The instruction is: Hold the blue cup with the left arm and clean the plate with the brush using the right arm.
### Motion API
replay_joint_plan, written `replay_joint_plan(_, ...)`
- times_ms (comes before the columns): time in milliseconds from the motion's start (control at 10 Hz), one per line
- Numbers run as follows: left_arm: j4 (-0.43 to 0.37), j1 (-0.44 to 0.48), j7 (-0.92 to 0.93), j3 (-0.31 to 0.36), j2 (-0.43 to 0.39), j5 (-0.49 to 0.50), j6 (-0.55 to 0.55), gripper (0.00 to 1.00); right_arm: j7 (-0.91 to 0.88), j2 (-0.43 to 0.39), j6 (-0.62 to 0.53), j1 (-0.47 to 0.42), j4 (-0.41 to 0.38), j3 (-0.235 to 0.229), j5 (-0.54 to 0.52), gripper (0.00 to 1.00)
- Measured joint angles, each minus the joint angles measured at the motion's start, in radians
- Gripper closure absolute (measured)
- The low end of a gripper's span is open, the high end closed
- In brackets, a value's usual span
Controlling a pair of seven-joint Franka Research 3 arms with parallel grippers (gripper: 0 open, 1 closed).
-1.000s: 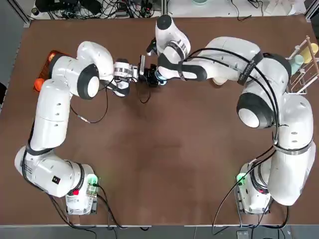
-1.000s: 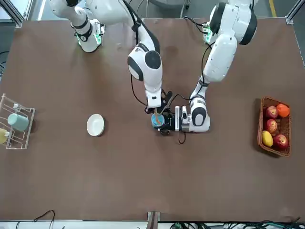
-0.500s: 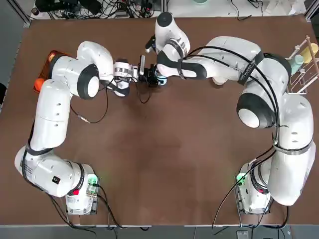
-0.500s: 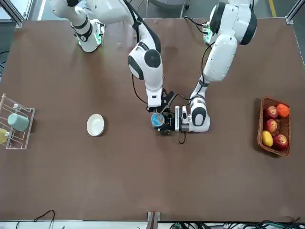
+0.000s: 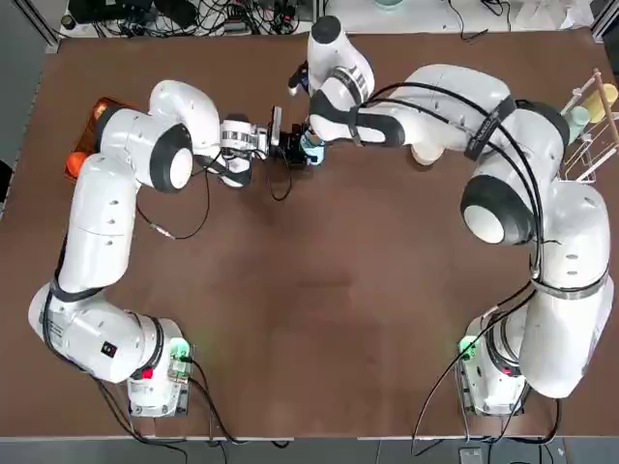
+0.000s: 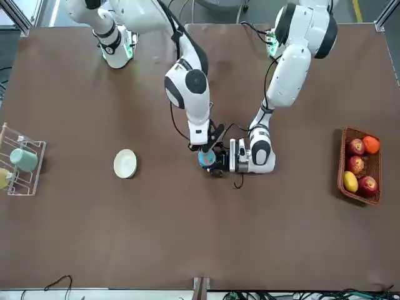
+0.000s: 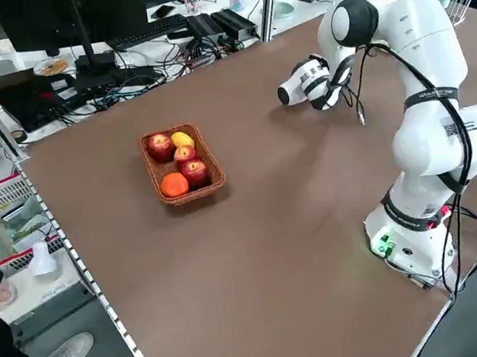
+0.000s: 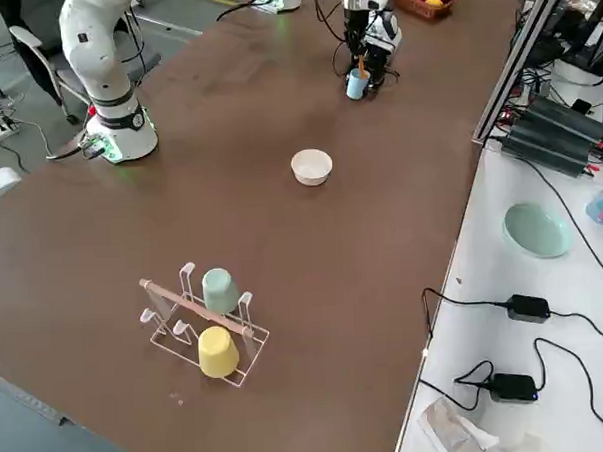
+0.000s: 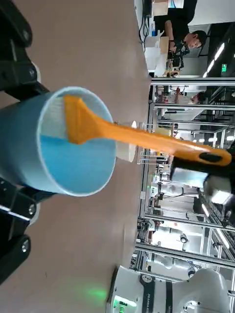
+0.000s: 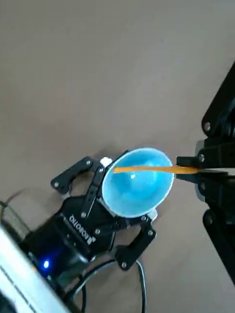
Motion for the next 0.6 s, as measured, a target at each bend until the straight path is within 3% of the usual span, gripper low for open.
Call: replay_joint_plan(600,0.0,-0.008,0.0,0.003,0.0,-0.009,0.002,0.32,0.004,-0.126,-0.02,-0.09,-0.051,-0.007,0.149,0.96)
